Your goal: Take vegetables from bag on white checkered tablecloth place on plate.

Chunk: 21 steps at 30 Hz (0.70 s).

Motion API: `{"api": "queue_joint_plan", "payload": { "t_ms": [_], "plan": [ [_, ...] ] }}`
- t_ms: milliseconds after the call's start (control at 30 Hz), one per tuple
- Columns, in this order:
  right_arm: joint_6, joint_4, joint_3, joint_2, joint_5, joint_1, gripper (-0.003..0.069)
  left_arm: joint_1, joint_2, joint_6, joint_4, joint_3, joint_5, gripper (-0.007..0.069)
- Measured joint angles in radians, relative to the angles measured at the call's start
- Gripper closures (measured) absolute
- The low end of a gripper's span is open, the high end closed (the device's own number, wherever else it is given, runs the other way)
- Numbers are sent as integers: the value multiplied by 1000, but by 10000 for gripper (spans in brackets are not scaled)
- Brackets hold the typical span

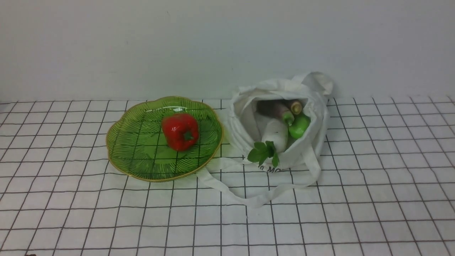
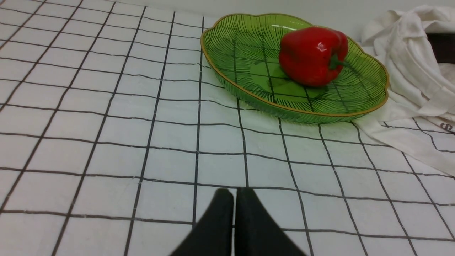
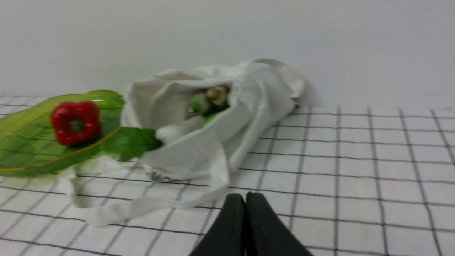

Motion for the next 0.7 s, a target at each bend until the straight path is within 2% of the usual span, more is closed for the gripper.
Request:
{"api": "queue_joint_plan", "payload": {
  "t_ms": [100, 233, 467, 700],
  "plan": [
    [-1, 7, 62, -111, 95, -109, 673, 0, 0, 0, 0, 0, 0, 632],
    [-2, 10, 70, -147, 126, -164, 673, 0, 0, 0, 0, 0, 0, 632],
    [-2, 11, 70, -147, 125, -172, 673, 0, 0, 0, 0, 0, 0, 632],
    [-2, 11, 70, -147, 125, -135, 673, 0, 0, 0, 0, 0, 0, 632]
  ]
}}
